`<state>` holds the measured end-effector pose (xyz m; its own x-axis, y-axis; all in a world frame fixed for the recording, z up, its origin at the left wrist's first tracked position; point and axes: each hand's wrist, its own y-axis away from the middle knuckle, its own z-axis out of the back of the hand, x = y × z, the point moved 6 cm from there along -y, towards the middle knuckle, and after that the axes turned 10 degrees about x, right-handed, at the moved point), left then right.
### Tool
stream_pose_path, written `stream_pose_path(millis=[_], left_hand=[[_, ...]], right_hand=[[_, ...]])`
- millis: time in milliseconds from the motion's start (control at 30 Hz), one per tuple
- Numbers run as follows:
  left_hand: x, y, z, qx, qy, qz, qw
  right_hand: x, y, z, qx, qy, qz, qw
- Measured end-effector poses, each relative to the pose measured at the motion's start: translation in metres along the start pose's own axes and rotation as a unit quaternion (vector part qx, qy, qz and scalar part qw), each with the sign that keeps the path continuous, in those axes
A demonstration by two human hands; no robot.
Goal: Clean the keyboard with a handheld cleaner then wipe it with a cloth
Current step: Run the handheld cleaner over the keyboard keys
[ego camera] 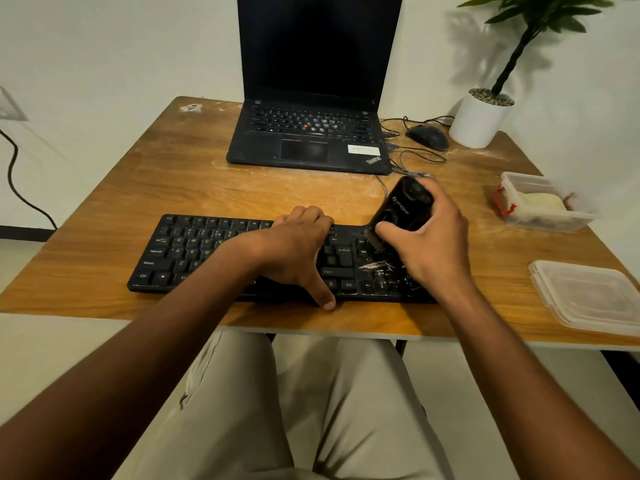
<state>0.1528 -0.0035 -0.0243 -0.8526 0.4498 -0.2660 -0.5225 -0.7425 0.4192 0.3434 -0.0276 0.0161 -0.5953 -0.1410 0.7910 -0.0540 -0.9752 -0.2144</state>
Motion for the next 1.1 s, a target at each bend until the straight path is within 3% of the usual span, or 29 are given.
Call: stream_pose_path(millis=[100,233,333,433,533,700,900,1100], left_hand=[[0.0,0.0,0.0,-0.001,0.004,0.001,1.0],[0.0,-0.001,0.0,0.0,0.0,-0.002,1.0],[0.0,-0.001,0.0,0.002,-0.001,-0.001,1.0],[0.0,-0.001,0.0,0.0,0.004,0.0,1.0],[0.0,-0.001,0.0,0.0,0.002,0.001,1.0],[0.001,-0.002,0.0,0.004,-0.002,-0.002,1.0],[0.001,-0.002,0.0,0.002,0.001,0.001,1.0],[0.001,-0.001,0.0,0.007,-0.002,0.0,1.0]], right_hand=[[-0.002,0.005,-0.013,0.017,0.011,0.01,1.0],[-0.011,0.004,0.006,-0.018,0.059,-0.015,0.998],[-0.006,0.0,0.01,-0.039,0.026,-0.011,0.999],[0.002,-0.002,-0.01,-0.012,-0.027,-0.007,1.0],[-0.004,0.001,-0.022,0.009,-0.01,-0.015,1.0],[-0.012,0.0,0.009,-0.034,0.05,-0.027,0.998],[0.002,0.0,-0.017,-0.009,-0.015,-0.009,1.0],[-0.013,0.002,0.004,-0.031,0.065,-0.025,0.997]])
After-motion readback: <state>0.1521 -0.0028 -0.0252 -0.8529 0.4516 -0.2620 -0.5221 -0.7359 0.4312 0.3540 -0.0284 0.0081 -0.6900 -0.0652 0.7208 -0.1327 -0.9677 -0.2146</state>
